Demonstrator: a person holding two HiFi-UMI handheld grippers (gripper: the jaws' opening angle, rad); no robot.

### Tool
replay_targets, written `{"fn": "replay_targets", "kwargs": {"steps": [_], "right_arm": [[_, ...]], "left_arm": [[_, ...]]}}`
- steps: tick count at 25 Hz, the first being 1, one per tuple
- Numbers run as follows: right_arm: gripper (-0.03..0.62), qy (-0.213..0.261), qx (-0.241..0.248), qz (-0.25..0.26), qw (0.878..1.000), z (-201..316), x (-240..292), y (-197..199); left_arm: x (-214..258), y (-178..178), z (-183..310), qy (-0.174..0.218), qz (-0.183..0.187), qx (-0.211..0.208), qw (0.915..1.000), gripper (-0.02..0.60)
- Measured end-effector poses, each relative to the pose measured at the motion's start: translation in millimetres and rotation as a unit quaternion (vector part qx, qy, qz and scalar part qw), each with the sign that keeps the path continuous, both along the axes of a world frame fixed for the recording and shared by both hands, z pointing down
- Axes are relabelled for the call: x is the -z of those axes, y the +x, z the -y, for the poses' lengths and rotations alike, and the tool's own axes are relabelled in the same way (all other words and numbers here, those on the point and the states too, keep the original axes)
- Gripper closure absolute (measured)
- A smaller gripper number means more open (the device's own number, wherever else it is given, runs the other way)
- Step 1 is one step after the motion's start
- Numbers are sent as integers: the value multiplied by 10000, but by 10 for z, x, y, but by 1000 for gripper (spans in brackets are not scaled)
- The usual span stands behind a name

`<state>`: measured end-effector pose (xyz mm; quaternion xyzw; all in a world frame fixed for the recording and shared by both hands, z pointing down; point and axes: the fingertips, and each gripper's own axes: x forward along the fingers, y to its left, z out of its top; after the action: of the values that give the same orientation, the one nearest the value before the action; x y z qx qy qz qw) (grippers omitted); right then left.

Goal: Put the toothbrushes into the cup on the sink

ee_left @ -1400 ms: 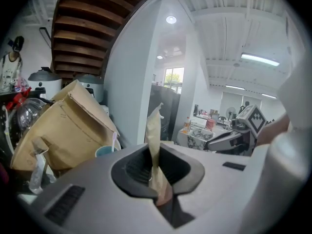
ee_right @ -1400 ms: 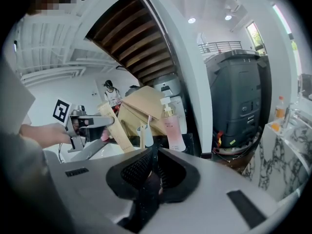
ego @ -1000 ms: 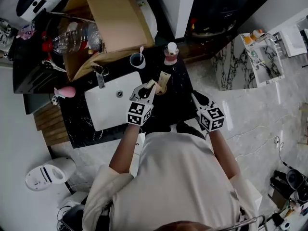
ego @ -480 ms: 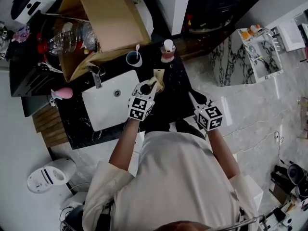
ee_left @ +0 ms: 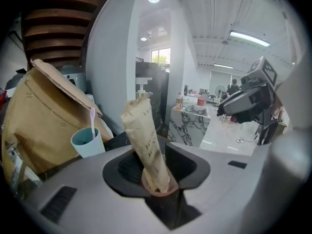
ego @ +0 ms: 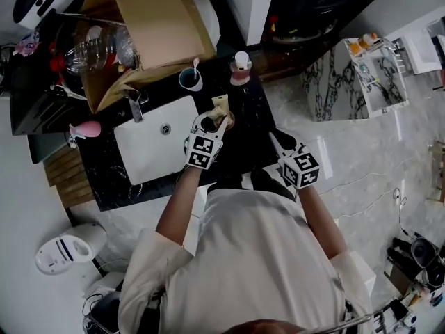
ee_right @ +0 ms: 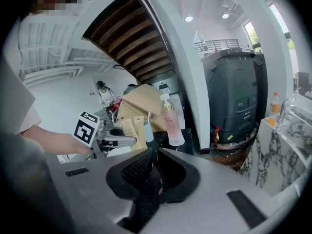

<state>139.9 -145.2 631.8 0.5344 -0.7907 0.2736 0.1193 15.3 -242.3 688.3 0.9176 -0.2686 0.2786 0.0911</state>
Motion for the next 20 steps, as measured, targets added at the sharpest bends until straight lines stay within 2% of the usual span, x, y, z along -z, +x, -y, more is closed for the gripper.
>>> {"fn": "replay_targets", "kwargs": {"steps": [5, 9, 15, 20], "right_arm": [[542, -36, 127, 11, 9999, -35, -45, -15], [542, -25, 270, 42, 9996, -60, -44, -38], [542, 64, 502, 72, 9987, -81, 7, -59], [542, 222, 674, 120, 9974, -26, 137, -76]], "left_arm": [[-53, -45, -25, -2, 105, 192, 9998, 375], [-56, -100, -57, -9, 166, 396, 9991, 332], [12, -208, -138, 26, 179, 710, 9973, 316], [184, -328, -190, 104, -13, 1027, 9947, 316]]}}
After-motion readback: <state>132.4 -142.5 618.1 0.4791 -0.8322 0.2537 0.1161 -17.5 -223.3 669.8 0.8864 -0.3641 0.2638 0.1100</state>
